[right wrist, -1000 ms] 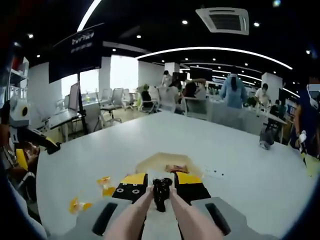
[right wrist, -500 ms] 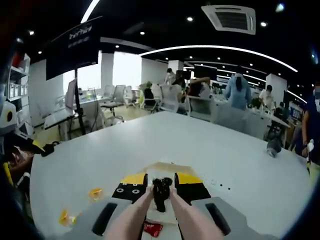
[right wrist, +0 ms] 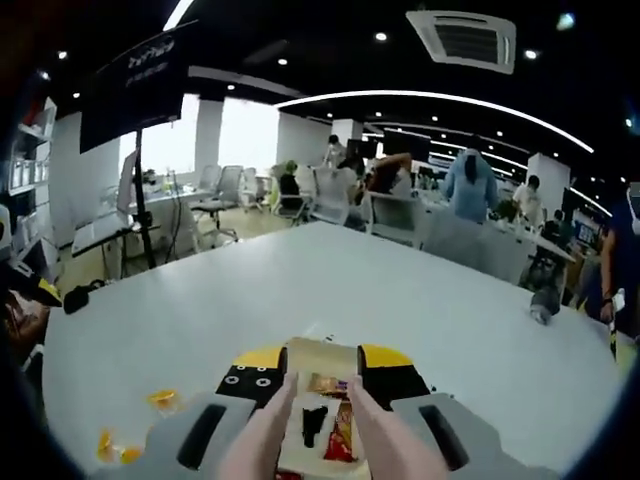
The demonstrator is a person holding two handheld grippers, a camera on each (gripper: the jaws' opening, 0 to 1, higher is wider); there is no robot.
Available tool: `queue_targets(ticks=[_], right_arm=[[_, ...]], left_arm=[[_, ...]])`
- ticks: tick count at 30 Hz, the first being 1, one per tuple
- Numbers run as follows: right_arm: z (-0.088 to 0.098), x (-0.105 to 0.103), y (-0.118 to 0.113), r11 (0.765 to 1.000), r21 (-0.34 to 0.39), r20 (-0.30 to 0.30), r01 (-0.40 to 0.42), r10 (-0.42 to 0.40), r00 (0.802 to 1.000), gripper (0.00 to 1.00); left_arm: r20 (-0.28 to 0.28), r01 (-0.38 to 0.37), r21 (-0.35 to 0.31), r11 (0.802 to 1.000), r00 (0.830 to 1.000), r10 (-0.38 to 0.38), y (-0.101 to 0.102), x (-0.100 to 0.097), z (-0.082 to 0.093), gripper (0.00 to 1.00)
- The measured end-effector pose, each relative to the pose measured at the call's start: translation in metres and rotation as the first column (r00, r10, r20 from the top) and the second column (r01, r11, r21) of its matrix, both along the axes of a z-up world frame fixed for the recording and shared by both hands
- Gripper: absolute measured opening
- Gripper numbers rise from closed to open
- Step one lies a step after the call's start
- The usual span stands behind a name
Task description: Place the target food into the container with the food tongs after gripping and lifting it, then release it inside without dropping or visibly crushing the food.
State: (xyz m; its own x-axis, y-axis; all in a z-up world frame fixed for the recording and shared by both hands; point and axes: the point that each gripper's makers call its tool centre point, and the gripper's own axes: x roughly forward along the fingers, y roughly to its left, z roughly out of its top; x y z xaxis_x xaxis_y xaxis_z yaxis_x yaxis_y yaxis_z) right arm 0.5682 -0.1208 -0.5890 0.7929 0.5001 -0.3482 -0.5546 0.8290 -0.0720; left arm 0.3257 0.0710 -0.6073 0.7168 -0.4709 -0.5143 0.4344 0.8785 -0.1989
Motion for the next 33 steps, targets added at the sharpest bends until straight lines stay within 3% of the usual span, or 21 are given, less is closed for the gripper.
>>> queue_targets(ticks=[6,22,33], right_arm=[[0.002,-0.009,-0.009,0.999,0.03,-0.03,0.031,-0.03,0.999,0.28],[0.006,-0.041,-0.032,0.997,0.045,-0.024,0.061,-0.06,0.998,0.29],[0.019,-0.075,-0.073,0.992,0.059,-0.012,0.108,-0.108,0.994,0.29]], left_arm=[[0.0,0.007,-0.005,1.0,1.0,-0.007,-0.006,0.002,0.0,1.0],[0.013,0.034,0.012,0.999,0.999,-0.034,-0.018,-0.015,0.007,1.0],[0.04,0.069,0.003,0.998,0.997,-0.069,-0.036,-0.018,0.013,0.99]])
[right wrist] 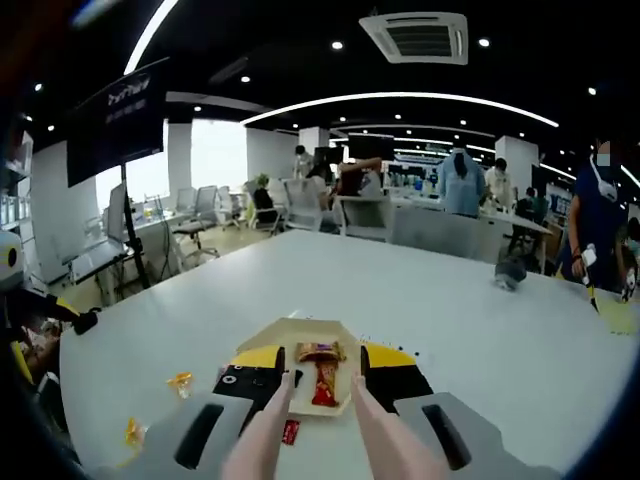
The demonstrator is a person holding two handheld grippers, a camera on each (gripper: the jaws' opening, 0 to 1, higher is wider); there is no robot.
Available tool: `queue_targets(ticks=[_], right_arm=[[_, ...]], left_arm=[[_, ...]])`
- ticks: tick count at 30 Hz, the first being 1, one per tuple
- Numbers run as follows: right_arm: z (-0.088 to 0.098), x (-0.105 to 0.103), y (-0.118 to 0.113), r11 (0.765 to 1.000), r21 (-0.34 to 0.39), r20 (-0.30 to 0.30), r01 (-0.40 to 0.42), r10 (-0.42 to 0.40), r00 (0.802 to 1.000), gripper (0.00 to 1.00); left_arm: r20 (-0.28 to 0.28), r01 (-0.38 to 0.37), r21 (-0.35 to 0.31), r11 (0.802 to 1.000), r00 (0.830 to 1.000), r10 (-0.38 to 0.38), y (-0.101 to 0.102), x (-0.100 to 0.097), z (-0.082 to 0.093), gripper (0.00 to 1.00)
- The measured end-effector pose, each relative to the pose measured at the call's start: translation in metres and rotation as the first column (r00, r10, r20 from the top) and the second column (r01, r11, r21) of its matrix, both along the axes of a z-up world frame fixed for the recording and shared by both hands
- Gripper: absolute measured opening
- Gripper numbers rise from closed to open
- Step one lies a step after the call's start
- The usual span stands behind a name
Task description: Place the target food into the container with the food tongs after gripping and lifting it, then release it inside without dropping or visibly crushing the food.
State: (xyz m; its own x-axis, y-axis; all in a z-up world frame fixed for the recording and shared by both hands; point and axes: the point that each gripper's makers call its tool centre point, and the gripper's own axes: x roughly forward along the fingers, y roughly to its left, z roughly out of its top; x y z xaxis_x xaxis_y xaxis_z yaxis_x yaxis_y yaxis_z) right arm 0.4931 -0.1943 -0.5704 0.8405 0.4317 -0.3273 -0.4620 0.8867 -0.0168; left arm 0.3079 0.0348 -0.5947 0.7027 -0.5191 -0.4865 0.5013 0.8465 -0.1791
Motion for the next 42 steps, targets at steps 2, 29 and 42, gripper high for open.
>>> queue_targets(ticks=[2,29,42], right_arm=[[0.002,-0.005,-0.005,1.0,0.005,0.003,0.006,-0.006,1.0,0.29],[-0.036,-0.119,-0.07,0.995,0.016,-0.13,0.1,-0.097,0.987,0.29],[-0.057,-0.15,-0.083,0.985,0.029,-0.173,0.172,-0.165,0.971,0.29]], left_arm=[[0.006,0.006,-0.006,1.0,1.0,-0.006,-0.004,0.001,0.002,1.0],[-0.008,0.11,-0.009,0.994,0.994,-0.11,-0.04,0.005,-0.007,0.99],[-0.025,0.167,-0.019,0.986,0.986,-0.167,-0.062,0.013,-0.008,0.99]])
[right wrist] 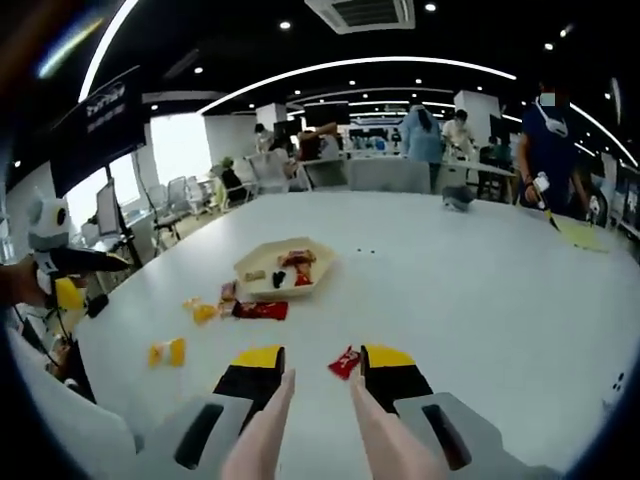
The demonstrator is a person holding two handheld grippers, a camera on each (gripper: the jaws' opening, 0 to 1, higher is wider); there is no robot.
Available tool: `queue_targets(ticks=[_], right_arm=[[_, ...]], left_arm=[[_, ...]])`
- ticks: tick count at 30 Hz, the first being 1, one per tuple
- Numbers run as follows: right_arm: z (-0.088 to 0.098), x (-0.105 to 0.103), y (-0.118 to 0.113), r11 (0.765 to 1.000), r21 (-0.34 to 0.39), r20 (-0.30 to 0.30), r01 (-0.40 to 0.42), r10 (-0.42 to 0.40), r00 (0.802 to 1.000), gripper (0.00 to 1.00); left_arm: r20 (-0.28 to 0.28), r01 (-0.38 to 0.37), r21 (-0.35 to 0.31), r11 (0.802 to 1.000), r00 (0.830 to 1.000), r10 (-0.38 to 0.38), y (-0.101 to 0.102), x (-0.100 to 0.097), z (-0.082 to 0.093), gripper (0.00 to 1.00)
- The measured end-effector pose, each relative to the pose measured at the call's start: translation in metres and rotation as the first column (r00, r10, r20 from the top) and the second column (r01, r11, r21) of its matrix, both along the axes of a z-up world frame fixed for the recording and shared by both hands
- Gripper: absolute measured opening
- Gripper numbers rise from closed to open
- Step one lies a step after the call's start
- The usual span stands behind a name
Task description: Place the target food into the container with the food tongs after gripping and lifting it, then release it inside without dropping or visibly crushing the food.
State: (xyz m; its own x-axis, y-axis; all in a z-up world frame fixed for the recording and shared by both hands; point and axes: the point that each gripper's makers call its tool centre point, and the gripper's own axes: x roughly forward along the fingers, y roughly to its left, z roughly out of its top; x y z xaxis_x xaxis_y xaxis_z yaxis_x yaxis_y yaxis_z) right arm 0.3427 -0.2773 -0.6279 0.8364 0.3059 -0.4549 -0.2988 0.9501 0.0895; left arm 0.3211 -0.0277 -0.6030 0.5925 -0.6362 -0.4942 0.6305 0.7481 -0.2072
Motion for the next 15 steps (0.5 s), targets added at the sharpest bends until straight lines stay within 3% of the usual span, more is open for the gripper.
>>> queue_targets(ticks=[15], right_arm=[[-0.025,0.02,-0.004,0.998,-0.067,-0.017,0.021,-0.022,1.0,0.29]], left_arm=[[-0.033,0.04,0.022,0.999,0.999,-0.039,-0.005,-0.008,-0.009,0.99]])
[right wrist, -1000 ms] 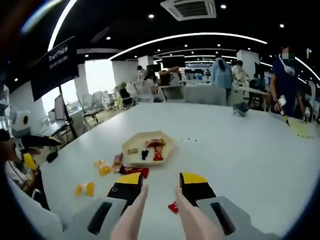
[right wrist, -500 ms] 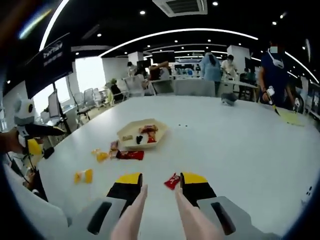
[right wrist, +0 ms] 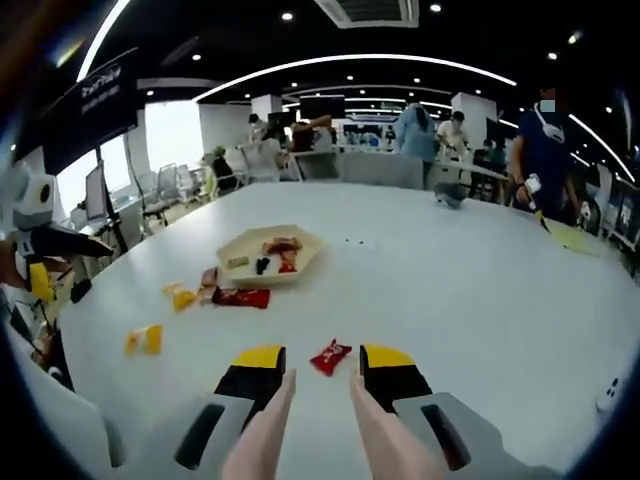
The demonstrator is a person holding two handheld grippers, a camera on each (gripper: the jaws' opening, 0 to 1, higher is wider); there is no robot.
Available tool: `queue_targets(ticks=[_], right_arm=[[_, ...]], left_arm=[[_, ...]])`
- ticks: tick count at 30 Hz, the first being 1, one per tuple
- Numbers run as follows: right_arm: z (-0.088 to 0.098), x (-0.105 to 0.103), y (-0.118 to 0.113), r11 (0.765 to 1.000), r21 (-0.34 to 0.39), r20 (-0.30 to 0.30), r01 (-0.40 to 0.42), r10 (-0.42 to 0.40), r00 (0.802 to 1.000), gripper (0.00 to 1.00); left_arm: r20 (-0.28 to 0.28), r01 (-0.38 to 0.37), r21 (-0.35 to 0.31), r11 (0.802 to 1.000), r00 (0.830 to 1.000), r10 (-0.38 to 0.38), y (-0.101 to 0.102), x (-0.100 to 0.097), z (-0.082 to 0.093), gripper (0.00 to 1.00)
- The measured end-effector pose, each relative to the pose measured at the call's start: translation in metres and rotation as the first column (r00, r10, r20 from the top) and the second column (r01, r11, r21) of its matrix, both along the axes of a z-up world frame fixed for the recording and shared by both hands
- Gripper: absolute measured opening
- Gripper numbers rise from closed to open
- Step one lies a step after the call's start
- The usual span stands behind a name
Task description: Place the target food into the container with the food tongs after gripping and lifting it, then release it inside without dropping or visibly crushing the food.
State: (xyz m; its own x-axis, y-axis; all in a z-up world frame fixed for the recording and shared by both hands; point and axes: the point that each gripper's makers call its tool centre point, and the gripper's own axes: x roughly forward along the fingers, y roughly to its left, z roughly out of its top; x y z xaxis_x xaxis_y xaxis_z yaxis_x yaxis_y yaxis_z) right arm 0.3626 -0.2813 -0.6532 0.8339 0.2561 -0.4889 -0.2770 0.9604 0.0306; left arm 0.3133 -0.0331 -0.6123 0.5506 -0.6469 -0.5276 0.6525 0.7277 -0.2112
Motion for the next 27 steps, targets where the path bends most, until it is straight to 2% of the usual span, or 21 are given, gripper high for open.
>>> queue_targets(ticks=[10,20,22,27], right_arm=[[-0.021,0.025,0.004,1.0,-0.002,-0.03,0.021,-0.021,0.999,0.28],[-0.051,0.05,0.011,0.996,-0.001,-0.067,0.093,-0.093,0.993,0.29],[-0.054,0.055,0.01,0.994,-0.007,-0.064,0.112,-0.112,0.992,0.29],[-0.068,0.061,0.012,0.989,-0.015,-0.098,0.146,-0.147,0.984,0.29]], left_arm=[[-0.014,-0.025,0.002,1.0,1.0,0.025,0.012,0.009,-0.002,0.99],[-0.034,-0.055,0.022,0.998,0.998,0.056,0.03,0.014,-0.005,0.99],[-0.045,-0.054,0.031,0.998,0.997,0.055,0.032,0.015,-0.008,0.99],[-0.051,-0.055,0.033,0.998,0.997,0.057,0.034,0.018,-0.009,0.99]])
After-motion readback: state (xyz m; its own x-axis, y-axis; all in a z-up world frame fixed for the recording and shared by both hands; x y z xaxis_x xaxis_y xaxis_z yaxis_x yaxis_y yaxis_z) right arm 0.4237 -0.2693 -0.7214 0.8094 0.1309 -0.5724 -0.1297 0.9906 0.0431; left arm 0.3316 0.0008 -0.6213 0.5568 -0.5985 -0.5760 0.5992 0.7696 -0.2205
